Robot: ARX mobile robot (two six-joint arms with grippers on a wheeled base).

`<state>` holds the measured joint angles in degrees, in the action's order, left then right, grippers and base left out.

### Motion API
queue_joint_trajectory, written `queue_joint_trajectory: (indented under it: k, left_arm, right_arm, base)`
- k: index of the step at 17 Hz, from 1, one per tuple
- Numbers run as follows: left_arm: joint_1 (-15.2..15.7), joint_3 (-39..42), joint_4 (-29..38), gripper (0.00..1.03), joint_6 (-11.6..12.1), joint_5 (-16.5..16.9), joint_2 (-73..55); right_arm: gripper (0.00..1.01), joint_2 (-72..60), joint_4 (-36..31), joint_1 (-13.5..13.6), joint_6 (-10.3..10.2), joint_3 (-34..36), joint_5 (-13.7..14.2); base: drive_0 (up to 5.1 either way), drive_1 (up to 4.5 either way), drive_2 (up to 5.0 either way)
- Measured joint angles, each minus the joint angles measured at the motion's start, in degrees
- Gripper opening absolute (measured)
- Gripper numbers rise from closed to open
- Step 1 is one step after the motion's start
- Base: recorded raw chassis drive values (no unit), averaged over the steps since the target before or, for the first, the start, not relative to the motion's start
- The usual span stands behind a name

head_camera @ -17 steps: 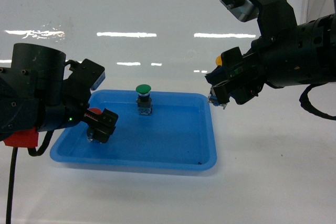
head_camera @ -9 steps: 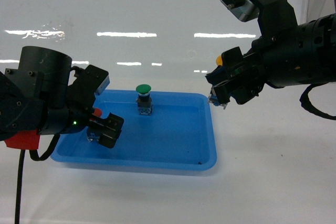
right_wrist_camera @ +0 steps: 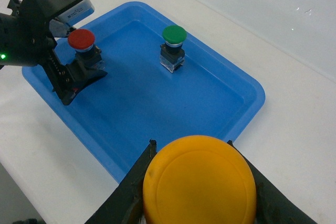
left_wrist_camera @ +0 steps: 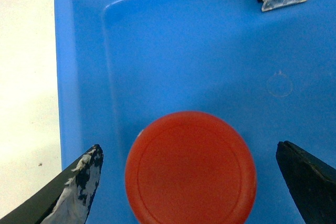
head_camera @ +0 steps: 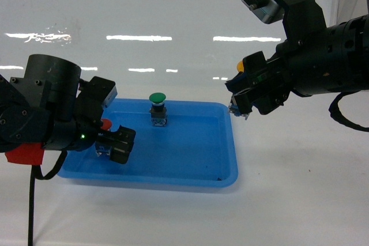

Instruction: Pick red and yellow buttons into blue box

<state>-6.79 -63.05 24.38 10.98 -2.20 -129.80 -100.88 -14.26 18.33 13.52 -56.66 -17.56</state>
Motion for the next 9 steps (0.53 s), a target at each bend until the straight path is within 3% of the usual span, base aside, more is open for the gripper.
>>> queue_joint_trajectory:
  k: [9]
  left_arm:
    - [-0.15,0.0,-0.52,0.98,0.2,0.26,-0.24]
  right_arm:
    - [0.32,0.0,0.02,0.0,0.0,0.0,0.02]
  base:
    - [0.0,0.0,0.0]
